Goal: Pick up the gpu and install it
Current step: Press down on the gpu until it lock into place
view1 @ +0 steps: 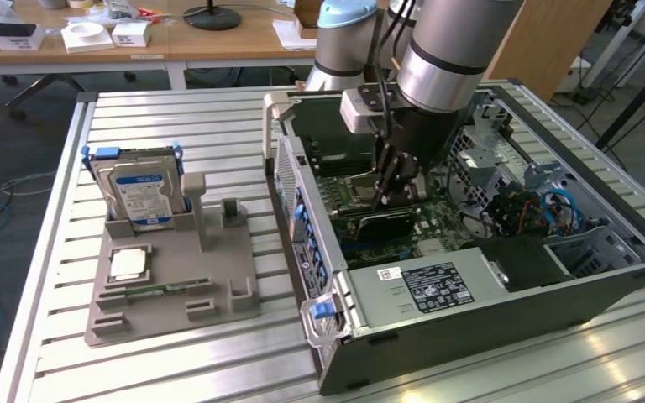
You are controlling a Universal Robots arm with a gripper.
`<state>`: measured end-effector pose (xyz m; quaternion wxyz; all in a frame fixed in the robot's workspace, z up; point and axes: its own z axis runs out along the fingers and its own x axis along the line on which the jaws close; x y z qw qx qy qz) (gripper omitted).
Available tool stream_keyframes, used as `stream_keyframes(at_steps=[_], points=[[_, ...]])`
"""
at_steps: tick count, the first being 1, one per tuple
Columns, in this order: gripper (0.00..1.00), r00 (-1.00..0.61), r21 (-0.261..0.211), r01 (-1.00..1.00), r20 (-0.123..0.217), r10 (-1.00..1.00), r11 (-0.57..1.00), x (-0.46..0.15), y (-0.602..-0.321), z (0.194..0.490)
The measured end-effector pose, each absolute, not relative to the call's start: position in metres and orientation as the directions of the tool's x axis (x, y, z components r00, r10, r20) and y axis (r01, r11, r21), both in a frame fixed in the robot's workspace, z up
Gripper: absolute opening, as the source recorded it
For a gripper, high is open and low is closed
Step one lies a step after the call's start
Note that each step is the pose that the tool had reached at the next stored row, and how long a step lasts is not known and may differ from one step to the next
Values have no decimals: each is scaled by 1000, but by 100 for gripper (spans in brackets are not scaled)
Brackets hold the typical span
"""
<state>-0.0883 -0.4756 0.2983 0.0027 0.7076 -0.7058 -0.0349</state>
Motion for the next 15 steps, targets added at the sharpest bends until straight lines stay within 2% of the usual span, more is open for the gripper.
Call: stream_keyframes(at_steps=[8,15], points=[[10,2,53,-999,-45,-999,-4,-88,-462,297],[10,2,53,-999,-44,-999,-4,-88,-462,297]])
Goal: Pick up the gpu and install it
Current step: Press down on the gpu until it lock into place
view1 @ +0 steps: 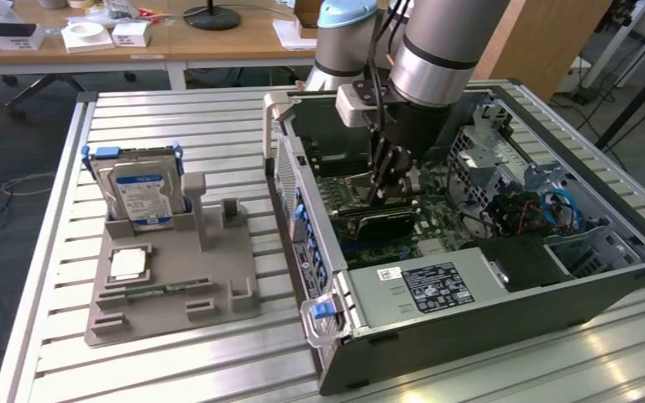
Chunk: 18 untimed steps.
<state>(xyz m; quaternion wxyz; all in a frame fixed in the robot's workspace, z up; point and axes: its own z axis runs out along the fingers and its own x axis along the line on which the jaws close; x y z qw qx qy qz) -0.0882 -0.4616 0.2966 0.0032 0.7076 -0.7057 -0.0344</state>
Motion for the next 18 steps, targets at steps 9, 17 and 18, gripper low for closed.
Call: stream_keyframes(at_steps=[9,17,18], points=[[10,1,53,-999,-44,-999,-4,-88,-464,297],[10,2,53,-999,-43,-999,-4,-87,-464,296],[10,2,53,-999,-40,-999,-4,-87,-464,296]])
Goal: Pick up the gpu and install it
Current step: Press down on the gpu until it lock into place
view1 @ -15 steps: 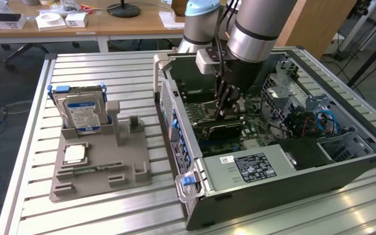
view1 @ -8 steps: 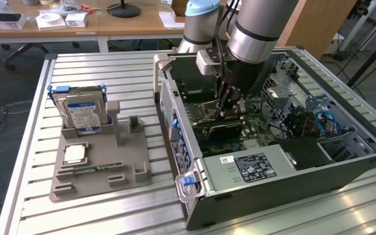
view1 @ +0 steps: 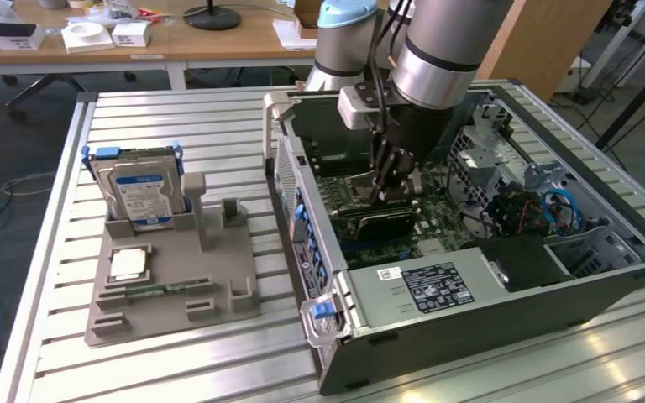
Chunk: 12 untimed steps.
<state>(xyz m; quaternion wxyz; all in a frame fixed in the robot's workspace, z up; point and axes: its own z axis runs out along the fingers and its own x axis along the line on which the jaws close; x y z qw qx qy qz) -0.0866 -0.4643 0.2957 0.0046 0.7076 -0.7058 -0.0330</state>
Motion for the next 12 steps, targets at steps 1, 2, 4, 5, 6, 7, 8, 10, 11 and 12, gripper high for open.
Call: stream_keyframes(at_steps=[1,2,4,5,6,7,8,10,11,12], points=[[10,1,53,-999,-37,-999,-3,-87,-464,295],[10,1,53,-999,-34,-999,-3,-87,-464,295],[10,2,53,-999,-28,-1000,-3,-89,-464,294],[10,2,53,-999,-26,-1000,-3,-90,-464,293],[10,1,53,-999,-24,-1000,-3,-91,-464,293],[10,1,53,-999,-23,-1000,-3,-91,-463,293],[10,2,53,-999,-23,-1000,-3,-91,-461,292],[10,1,53,-999,-23,-1000,-3,-91,-459,292],[10,1,53,-999,-23,-1000,-3,-92,-459,291],[10,2,53,-999,-22,-1000,-3,-92,-459,291]])
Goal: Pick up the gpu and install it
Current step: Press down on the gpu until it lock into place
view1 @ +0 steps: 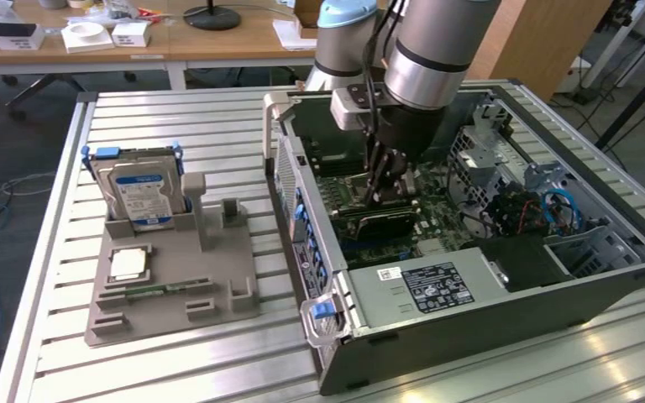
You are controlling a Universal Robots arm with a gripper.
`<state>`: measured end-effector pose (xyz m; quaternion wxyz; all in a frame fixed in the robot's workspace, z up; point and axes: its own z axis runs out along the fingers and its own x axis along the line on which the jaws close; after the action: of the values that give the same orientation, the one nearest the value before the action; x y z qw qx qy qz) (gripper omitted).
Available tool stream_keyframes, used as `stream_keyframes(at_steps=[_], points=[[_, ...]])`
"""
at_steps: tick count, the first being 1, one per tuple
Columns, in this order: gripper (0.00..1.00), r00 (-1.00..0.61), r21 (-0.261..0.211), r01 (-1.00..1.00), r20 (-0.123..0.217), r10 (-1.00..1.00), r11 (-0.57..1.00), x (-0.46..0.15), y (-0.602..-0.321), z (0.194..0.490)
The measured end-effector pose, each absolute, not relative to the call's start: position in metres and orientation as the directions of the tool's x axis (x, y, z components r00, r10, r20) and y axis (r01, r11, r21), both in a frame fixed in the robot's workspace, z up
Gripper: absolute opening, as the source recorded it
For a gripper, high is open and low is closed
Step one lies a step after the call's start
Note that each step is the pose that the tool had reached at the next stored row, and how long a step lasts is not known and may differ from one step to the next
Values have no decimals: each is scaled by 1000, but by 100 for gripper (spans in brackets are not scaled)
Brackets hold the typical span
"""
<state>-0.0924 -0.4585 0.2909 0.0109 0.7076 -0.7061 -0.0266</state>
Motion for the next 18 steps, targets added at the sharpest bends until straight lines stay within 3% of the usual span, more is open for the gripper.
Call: stream_keyframes(at_steps=[18], points=[[10,2,49,-999,-7,-1000,-3,-96,-455,280]])
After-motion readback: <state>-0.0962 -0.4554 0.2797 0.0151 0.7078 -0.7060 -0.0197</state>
